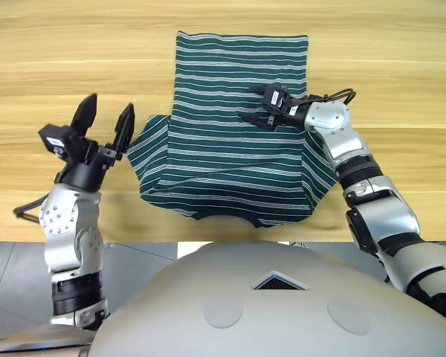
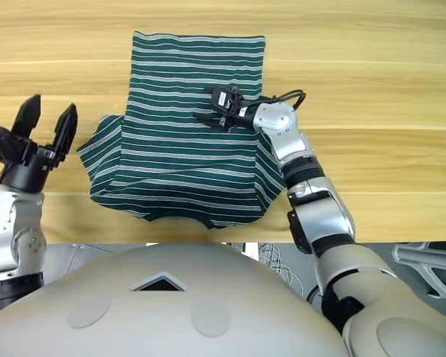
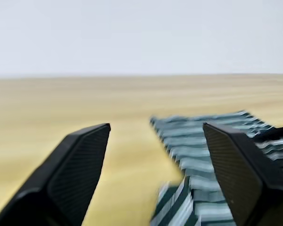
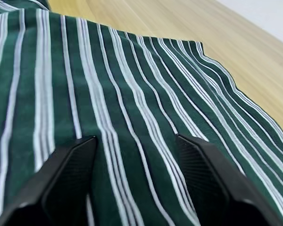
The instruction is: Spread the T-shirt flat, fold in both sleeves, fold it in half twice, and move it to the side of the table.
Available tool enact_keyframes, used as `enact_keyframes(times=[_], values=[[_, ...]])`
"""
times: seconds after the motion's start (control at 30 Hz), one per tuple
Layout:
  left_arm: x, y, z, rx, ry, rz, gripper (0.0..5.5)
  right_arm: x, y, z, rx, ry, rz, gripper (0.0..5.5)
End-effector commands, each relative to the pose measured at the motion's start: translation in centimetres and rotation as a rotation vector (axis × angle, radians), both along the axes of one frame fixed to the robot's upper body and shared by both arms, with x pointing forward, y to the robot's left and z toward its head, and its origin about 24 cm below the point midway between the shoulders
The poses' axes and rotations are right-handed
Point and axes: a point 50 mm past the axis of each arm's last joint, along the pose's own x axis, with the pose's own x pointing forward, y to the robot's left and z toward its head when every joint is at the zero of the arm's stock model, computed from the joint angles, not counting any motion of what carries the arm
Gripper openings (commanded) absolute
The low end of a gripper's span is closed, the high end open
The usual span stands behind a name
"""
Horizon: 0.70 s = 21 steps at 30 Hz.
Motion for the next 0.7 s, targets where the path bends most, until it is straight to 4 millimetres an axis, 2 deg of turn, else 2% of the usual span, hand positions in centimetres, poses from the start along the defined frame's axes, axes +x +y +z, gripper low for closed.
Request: enact_keyframes(times=[0.03, 0.1, 0.2, 0.3, 0.47, 0.7], values=[[-1.4, 1.8, -2.9, -0.128, 0.206, 0.127, 3.52, 0.7, -0.6, -0.6, -0.076, 0.034, -0.049, 3.15], [-1.8, 1.8, -4.1, -0.214, 0.287, 0.134, 3.52, 0.9, -1.0, -0.4, -0.081, 0.020, -0.052, 3.15], [-2.2, 1.3, -4.8, -0.264, 0.351, 0.091, 3.52, 0.9, -1.1, -0.1, -0.077, -0.006, -0.045, 3.15], [-2.0, 0.8, -5.6, -0.245, 0.393, 0.056, 3.52, 0.5, -0.6, 0.1, -0.051, -0.022, 0.004, 3.15], [-0.5, 0.2, -6.8, -0.203, 0.430, -0.008, 3.52, 0.1, -0.3, 0.4, -0.036, -0.045, 0.025, 3.15], [-0.7, -0.8, -7.9, -0.120, 0.479, -0.073, 2.40, 0.3, -0.2, 1.2, -0.021, -0.079, 0.013, 3.15]])
